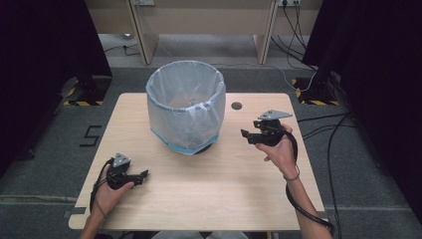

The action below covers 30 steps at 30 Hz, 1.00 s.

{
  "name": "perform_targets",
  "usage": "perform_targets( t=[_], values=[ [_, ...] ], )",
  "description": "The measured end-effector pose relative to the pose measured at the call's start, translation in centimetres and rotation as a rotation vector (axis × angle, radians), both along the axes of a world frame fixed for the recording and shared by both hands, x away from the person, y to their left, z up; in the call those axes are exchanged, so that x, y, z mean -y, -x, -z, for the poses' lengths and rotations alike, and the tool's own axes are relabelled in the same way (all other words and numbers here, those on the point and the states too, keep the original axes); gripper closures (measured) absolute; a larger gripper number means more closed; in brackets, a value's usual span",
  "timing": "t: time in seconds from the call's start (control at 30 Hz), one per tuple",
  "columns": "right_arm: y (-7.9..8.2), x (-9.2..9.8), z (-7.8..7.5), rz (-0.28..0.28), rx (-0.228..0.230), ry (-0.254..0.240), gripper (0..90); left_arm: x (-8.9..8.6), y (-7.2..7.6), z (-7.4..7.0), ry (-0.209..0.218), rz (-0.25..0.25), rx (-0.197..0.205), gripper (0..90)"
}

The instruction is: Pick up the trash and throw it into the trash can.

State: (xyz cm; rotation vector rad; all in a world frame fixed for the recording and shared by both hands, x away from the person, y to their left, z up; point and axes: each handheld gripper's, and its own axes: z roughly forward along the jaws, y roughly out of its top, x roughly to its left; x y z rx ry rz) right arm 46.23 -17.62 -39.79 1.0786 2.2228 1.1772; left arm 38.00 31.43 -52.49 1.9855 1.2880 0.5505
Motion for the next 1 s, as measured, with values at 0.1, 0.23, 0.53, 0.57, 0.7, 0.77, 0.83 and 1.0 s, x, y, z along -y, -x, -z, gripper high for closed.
perform_targets(
  t=[0.1,0.23,0.53,0.57,0.7,0.77,0.83,1.0],
  values=[
    [0.2,0.0,0.6,0.003,-0.008,0.001,34.9,0.0,0.0,0.0,0.000,0.000,0.000,13.8],
    [0.6,0.1,1.2,0.015,-0.010,0.007,32.7,0.0,0.0,0.0,0.000,0.000,0.000,13.8],
    [1.4,0.0,3.0,0.018,-0.036,-0.003,32.3,0.0,0.0,0.0,0.000,0.000,0.000,13.8],
    [1.5,-0.1,3.3,0.019,-0.040,-0.007,32.4,0.0,0.0,0.0,0.000,0.000,0.000,13.8],
    [1.8,-0.1,3.9,0.020,-0.047,-0.014,32.3,0.0,0.0,0.0,0.000,0.000,0.000,13.8],
    [2.1,0.0,4.3,0.026,-0.046,-0.014,32.3,0.0,0.0,0.0,0.000,0.000,0.000,13.8],
    [2.3,0.0,4.5,0.029,-0.040,-0.008,32.3,0.0,0.0,0.0,0.000,0.000,0.000,13.8],
    [2.9,0.0,5.1,0.032,-0.040,-0.019,32.4,0.0,0.0,0.0,-0.001,0.000,0.000,13.8]
  ],
)
